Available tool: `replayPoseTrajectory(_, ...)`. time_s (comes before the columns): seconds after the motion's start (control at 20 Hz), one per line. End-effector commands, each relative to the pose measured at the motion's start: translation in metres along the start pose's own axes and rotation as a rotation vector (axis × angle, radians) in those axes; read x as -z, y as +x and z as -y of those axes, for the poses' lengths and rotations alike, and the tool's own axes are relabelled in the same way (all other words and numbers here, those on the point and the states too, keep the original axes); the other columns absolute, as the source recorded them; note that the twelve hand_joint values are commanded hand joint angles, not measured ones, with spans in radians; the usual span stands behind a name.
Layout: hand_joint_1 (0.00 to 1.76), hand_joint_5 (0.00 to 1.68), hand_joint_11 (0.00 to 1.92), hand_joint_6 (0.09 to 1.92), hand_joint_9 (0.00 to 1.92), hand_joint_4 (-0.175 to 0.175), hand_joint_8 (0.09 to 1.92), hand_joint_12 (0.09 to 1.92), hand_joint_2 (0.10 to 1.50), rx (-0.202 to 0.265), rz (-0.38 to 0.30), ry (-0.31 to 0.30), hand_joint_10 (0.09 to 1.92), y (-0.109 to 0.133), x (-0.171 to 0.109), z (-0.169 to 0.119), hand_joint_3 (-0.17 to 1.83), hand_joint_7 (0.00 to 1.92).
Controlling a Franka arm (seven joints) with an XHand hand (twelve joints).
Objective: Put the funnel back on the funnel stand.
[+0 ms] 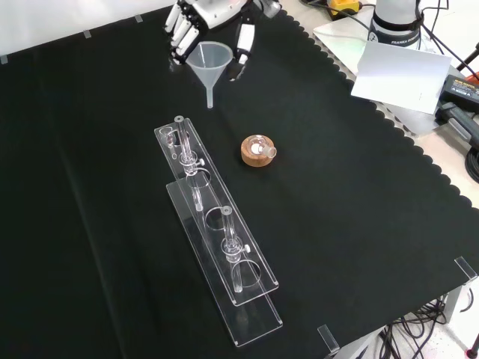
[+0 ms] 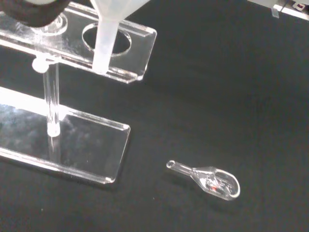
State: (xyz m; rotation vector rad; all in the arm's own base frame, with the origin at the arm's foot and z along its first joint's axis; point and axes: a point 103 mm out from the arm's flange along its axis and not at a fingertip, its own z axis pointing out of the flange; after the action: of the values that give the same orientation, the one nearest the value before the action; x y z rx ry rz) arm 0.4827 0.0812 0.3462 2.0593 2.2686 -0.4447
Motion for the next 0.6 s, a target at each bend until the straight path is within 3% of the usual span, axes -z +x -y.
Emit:
replayPoseTrajectory(0.05, 0.79, 0.86, 0.78, 0.54, 0.96, 0.068, 0.61, 1.15, 0.8, 0.021, -0.008, -0.024, 0.37, -0.002, -0.001, -0.029, 0.42, 0.69)
replayPoseTrajectory(0.6, 0.8, 0.85, 0.79, 0.55, 0.96, 0.059, 0.62, 1.14, 0.8, 0.039, -0.02, -0.027, 0.37, -0.002, -0.008, -0.064, 0.42, 0.68)
